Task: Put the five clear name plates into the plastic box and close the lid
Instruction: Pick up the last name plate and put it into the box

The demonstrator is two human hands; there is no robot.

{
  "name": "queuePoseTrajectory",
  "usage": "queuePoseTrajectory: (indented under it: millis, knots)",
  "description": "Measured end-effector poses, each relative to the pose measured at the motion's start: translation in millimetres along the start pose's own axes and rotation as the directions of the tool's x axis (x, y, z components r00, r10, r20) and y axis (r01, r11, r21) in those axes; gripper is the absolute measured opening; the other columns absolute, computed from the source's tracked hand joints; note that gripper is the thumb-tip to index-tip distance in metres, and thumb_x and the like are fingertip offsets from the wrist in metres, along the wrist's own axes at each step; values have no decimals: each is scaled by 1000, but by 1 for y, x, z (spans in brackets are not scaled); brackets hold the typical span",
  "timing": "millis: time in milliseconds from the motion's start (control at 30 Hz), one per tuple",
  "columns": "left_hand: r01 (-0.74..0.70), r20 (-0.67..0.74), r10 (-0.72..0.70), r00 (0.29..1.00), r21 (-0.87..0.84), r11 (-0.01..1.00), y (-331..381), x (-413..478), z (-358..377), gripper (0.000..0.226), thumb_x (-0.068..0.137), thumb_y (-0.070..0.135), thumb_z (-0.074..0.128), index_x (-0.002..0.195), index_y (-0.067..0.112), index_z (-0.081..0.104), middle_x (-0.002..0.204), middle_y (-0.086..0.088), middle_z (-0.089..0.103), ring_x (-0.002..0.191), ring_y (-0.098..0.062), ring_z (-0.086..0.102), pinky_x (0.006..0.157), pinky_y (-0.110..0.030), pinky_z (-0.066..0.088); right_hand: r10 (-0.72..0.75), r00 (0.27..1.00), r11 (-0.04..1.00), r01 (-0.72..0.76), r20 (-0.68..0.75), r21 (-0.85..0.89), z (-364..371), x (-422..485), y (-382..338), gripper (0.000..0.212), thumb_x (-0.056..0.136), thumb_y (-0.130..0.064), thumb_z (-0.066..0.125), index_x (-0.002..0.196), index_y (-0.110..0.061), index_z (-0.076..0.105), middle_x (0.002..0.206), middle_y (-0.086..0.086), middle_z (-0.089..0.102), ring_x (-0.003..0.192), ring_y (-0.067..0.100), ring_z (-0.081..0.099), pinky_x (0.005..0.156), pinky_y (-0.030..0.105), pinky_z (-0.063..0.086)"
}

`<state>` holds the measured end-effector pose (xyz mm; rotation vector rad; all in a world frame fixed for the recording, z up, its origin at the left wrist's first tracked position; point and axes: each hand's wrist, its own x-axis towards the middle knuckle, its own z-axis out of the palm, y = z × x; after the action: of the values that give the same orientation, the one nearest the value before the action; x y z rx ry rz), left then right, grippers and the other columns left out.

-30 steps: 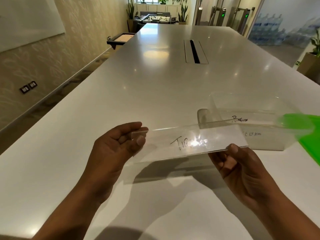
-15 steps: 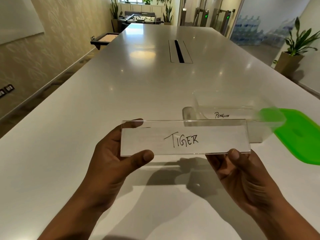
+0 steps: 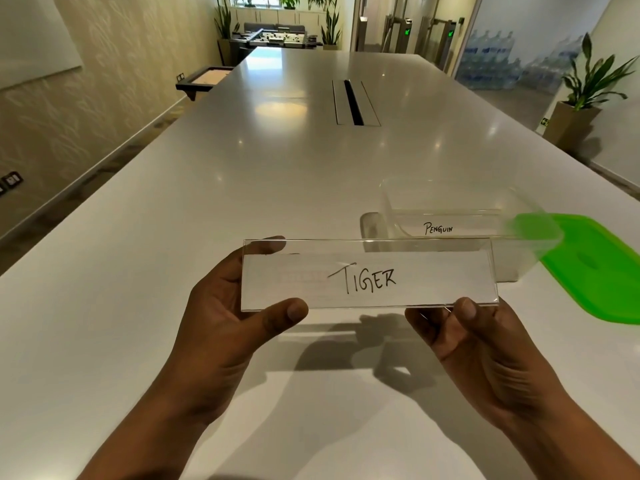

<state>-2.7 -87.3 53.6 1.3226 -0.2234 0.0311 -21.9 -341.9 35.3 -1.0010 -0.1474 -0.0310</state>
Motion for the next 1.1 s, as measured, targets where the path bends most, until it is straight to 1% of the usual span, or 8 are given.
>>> queuePoseTrajectory:
  millis: [233,367,433,500,633,767,867,1100]
  knots:
    - [-4,5,4,1000,2,1000,1,2,2,72,43,50,95,109,33,69,113,-1,74,107,-22,70,78,-24,57,0,1000,999,0,9,-39,-3,0,-3,30,55,-37,92,73,-21,74,72,-2,72,84,22,69,93,44,51]
    - [-23,0,23,1000,39,999,1,3,2,71,44,50,94,108,33,69,110,3,74,103,-19,72,75,-23,57,-57,995,998,57,-78,-5,-5,11,-26,73,62,-47,85,122,-14,61,124,10,64,110,29,58,90,42,45]
    - [-34,5,34,999,71,997,2,3,3,70,46,50,93,109,32,69,110,3,74,102,-18,72,74,-24,58,-179,966,976,150,-187,-159,-8,17,-48,68,81,-45,62,136,-8,47,133,12,59,116,28,59,93,40,45]
    - [-51,26,49,998,119,992,2,3,6,68,48,49,92,109,30,68,109,5,74,101,-15,72,70,-22,58,-314,933,887,224,-173,-403,-7,21,-68,57,86,-36,48,134,-6,47,125,10,64,113,29,62,93,37,49]
    - [-84,73,71,995,184,979,-2,4,13,61,52,34,90,108,25,68,108,11,74,99,-6,71,65,-19,57,-375,920,647,347,113,-679,3,23,-87,44,79,-35,70,117,-14,61,109,2,73,104,25,67,89,34,54]
    - [-91,100,68,993,248,964,-5,7,21,62,50,37,90,107,26,69,109,14,72,103,-4,68,66,-18,57,-161,924,281,379,347,-881,12,23,-90,50,70,-52,75,114,-30,64,111,-13,70,105,10,65,90,27,50]
    - [-93,114,65,991,266,959,-5,10,28,61,48,41,91,105,31,69,108,15,72,103,-4,68,68,-17,57,39,929,56,367,369,-929,15,23,-89,60,67,-60,75,121,-40,60,116,-25,64,110,-4,57,90,21,46]
    - [-119,120,91,989,249,961,-8,13,35,67,44,49,92,105,35,68,108,14,72,105,-6,67,68,-18,57,177,908,-122,403,379,-907,22,27,-92,72,65,-66,72,129,-42,52,124,-28,59,113,-7,53,93,25,46]
